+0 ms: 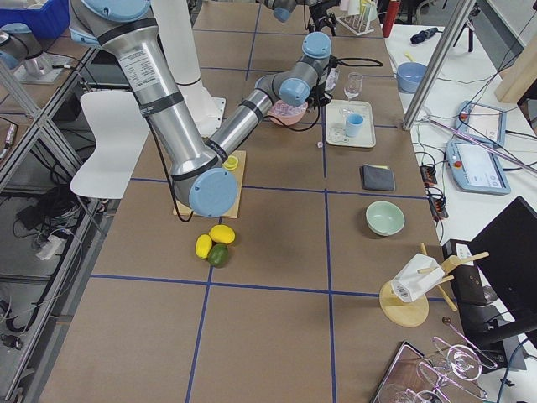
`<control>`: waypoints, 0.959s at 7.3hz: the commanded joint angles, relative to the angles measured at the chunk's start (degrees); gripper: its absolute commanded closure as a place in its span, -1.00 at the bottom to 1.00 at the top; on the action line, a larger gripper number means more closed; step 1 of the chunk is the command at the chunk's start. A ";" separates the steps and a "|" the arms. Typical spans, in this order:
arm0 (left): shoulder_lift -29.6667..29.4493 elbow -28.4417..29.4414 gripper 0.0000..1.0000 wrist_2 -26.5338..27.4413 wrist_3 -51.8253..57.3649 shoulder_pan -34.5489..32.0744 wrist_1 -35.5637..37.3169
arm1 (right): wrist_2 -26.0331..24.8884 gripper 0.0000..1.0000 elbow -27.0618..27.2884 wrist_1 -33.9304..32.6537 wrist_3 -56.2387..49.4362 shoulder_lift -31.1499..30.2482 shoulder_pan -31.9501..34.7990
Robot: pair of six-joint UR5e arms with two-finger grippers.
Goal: Put ice in cup with scoop
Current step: 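Carry the filled scoop toward the blue cup while the left arm returns to rest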
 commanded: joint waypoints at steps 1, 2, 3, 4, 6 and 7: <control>1.15 0.17 -1.00 -0.13 -0.11 -2.52 2.41 | 0.22 1.00 -0.03 -3.28 5.00 -0.12 1.81; 2.46 0.09 -1.00 -0.13 -0.02 -3.49 2.41 | 0.22 1.00 -0.03 -7.66 5.18 0.15 2.60; 3.70 -0.09 -1.00 -0.22 0.15 -4.89 2.41 | 0.13 1.00 -0.12 -10.23 5.97 0.41 2.95; 4.75 -0.09 -1.00 -0.48 -0.28 -5.68 3.46 | -0.04 1.00 -0.38 -11.12 9.54 0.59 2.87; 4.68 -0.44 -1.00 -0.48 -0.29 -6.74 9.86 | -0.31 1.00 -3.61 -11.22 12.38 2.68 2.60; 4.76 -0.35 -1.00 -0.48 -0.29 -6.92 9.97 | -0.31 1.00 -7.03 -11.13 14.39 5.31 2.26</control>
